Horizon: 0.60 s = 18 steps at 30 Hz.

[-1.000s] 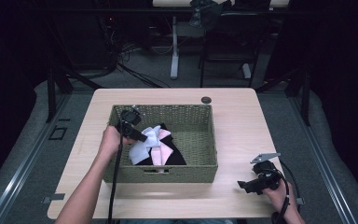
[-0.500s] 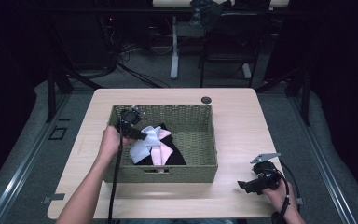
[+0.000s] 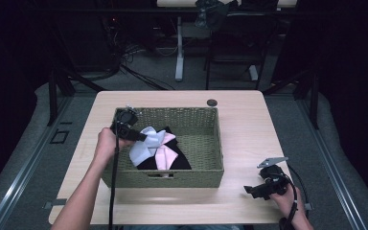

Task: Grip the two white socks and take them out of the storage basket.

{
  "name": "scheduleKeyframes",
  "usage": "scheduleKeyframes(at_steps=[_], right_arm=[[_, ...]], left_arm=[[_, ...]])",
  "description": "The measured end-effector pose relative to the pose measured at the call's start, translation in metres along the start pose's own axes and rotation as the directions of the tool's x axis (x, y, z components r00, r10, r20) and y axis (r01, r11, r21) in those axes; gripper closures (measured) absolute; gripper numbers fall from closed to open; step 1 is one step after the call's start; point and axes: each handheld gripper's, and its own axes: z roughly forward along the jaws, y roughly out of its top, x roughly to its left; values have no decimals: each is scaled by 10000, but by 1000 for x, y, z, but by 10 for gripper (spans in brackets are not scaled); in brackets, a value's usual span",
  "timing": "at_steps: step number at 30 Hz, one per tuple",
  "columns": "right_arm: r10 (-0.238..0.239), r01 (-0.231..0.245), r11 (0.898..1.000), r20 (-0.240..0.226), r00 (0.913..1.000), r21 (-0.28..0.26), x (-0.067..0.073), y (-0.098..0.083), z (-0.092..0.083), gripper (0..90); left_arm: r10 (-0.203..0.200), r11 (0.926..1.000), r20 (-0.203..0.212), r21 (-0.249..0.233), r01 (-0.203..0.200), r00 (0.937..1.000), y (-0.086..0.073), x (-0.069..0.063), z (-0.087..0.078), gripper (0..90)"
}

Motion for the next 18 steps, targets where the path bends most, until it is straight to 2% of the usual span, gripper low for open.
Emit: scheduleKeyframes(at_steps=[9,11,18], right_arm=[[-20,20,10000,-26,10000,19,0,0,0,31],[114,-116,9999,-105,9999,-120,0,0,1,31],[-6,6,10000,-16,10000,13,0,0,0,31]], left_arm=[[-21,9999,31,-129,21,10000,6,3,-18,776],[-34,9998,37,-191,35,10000,8,5,-24,776],[-93,9994,39,-337,94,9999,12,6,-34,776]])
